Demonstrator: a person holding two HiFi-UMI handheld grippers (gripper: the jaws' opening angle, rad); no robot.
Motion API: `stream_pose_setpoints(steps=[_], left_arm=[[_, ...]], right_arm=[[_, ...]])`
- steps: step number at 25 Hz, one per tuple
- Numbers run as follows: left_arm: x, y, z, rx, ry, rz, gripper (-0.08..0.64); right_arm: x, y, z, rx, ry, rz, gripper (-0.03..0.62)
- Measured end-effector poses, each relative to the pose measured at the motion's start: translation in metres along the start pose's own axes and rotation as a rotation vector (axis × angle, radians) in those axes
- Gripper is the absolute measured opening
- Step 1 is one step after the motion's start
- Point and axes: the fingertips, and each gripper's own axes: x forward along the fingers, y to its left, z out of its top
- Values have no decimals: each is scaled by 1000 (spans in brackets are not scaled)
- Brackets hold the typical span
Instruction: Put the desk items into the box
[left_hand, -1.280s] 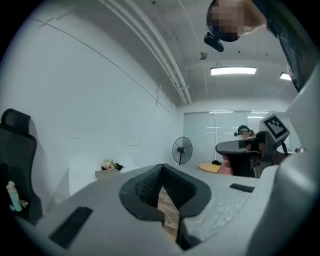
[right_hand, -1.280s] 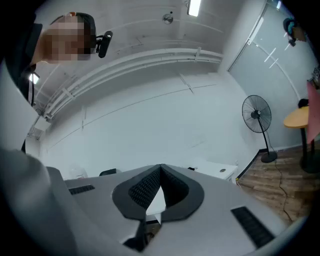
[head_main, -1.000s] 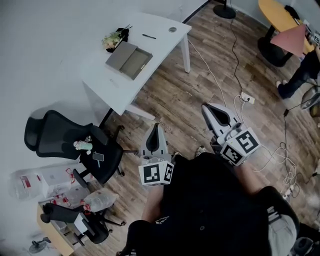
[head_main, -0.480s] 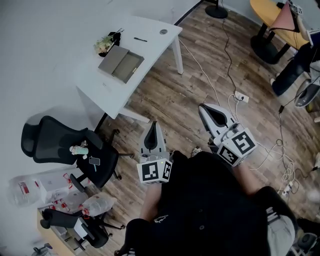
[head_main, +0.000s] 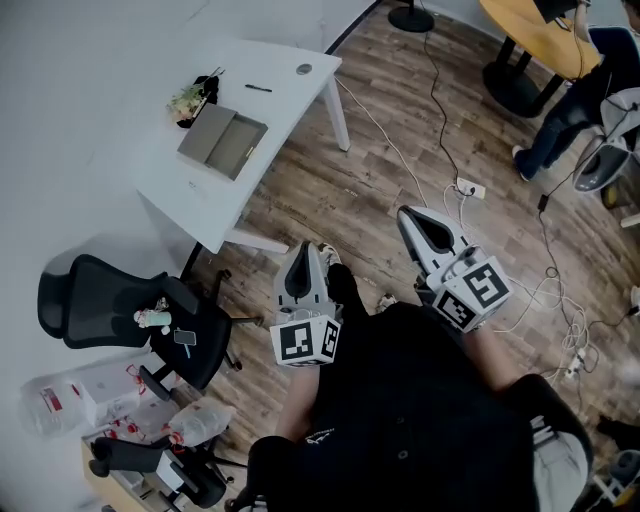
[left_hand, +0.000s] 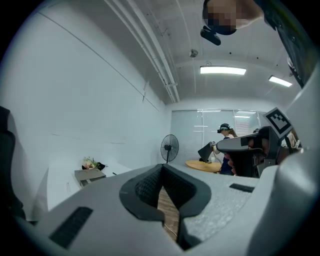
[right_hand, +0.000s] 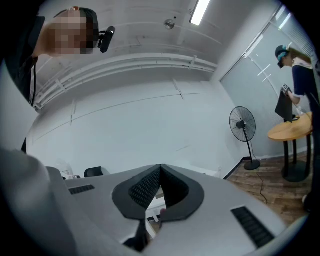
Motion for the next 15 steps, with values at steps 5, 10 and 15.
stream_pose_setpoints(steps=[5,10,15], left_arm=[[38,-5,-5,1,8,-83,8],[80,-4,-3,-2,9,-151,8],[127,17,-2,-30,17,-169,8]], right_arm=[[9,-29,2,-6,0,-70,-2],[27,-53,5,-4,8,-126,-2],[65,-80,5,4,34,-170,-2]])
